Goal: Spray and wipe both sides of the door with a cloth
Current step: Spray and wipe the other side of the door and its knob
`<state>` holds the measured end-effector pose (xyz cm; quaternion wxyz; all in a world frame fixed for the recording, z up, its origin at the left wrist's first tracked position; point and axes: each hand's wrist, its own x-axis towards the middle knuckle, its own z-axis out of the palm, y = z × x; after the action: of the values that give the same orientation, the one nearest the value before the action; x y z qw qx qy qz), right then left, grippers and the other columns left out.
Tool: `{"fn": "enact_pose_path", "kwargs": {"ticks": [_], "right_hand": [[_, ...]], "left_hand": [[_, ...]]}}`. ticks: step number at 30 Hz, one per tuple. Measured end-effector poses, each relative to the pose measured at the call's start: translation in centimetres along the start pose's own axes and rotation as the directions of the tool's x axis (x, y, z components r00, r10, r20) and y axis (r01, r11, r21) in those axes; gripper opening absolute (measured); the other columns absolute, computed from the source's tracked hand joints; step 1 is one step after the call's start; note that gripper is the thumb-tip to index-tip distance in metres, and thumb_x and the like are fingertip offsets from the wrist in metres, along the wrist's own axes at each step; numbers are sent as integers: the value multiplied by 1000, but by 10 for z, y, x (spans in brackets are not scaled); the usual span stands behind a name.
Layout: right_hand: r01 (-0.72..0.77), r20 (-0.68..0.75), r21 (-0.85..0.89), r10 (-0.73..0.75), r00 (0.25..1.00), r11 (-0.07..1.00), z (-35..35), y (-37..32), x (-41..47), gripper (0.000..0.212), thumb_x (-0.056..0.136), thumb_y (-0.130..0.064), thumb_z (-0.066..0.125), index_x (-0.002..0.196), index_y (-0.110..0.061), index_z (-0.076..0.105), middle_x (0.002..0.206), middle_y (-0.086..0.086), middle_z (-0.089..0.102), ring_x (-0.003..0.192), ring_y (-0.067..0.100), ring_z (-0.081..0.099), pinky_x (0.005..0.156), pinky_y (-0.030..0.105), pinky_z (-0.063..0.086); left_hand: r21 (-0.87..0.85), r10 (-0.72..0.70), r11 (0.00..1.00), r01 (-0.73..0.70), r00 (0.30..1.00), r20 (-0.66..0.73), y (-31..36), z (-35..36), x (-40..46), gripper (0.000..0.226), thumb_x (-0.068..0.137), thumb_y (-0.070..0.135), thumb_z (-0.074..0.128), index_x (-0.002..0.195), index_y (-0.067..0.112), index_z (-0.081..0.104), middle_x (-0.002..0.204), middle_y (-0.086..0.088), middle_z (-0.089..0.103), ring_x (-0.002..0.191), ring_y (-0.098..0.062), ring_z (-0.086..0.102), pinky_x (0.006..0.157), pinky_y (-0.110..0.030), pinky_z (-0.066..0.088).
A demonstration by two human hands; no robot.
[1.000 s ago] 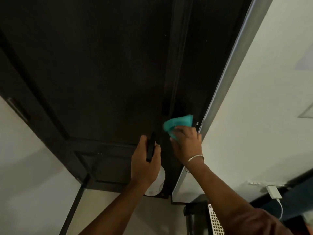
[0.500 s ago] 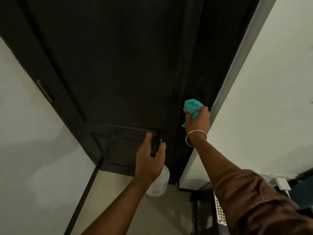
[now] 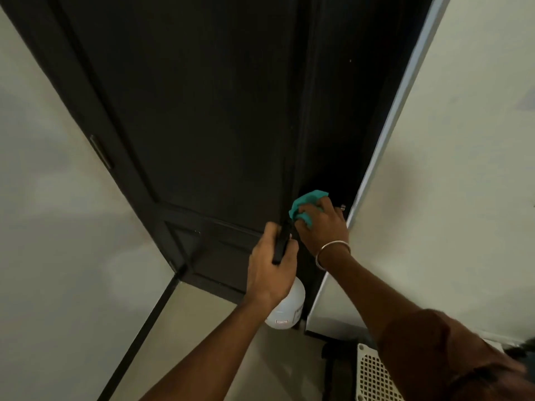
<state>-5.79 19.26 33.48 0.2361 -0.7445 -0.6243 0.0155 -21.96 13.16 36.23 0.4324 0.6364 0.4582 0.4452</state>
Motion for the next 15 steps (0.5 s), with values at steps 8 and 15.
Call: {"fn": "enact_pose_path", "kwargs": {"ticks": [8, 15], "right_hand": [[160, 87, 49, -164, 983, 986, -17, -25, -80, 54, 94, -36, 71, 145, -28, 54, 150, 4, 40, 132, 32, 48, 108, 45, 51], [432, 63, 115, -441, 896, 894, -33, -59, -163, 43, 91, -36, 76, 130, -24, 66, 130, -3, 59, 112, 24, 63, 89, 38, 61]], "left_hand": [[87, 28, 996, -11, 980, -196, 8, -5, -46, 12, 101, 35, 55, 105, 24, 56, 88, 3, 68, 76, -12, 68, 67, -36, 61], [136, 76, 990, -36, 949, -305, 16, -39, -118, 6, 104, 30, 56, 107, 25, 55, 91, 16, 66, 82, -10, 68, 68, -24, 57]]}}
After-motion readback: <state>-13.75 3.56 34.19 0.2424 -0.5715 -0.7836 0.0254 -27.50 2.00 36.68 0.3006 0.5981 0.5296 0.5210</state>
